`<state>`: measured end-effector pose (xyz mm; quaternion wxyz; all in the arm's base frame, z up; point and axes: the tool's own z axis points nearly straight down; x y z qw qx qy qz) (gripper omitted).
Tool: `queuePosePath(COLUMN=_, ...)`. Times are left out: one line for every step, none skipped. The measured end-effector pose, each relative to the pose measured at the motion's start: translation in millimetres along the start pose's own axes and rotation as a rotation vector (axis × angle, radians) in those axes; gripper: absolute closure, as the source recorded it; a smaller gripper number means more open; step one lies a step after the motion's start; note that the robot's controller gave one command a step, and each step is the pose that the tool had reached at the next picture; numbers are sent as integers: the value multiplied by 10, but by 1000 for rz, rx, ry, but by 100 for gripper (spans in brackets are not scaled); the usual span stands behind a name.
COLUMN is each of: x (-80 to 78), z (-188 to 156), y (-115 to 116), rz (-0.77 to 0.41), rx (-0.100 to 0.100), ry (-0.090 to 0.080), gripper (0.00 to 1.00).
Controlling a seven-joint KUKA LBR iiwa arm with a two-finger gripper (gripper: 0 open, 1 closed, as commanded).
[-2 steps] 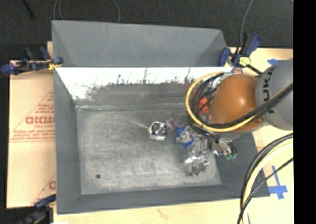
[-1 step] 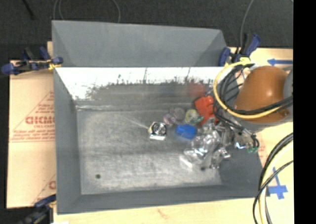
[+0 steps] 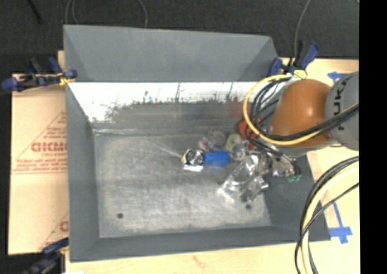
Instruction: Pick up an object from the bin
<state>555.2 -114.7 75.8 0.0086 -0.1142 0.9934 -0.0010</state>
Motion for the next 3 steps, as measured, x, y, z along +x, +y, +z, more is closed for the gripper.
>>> queuePosePath(x=-5, z=-17, y=-13, rz=7, rx=1, ry=-6, gripper=100)
queuePosePath(x=36, z=-1223, y=135, rz=-115, rx=0, ry=8, gripper=100)
queuePosePath(x=-45, z=-1974, y=175, rz=-458, rx=-4, ry=10, gripper=100)
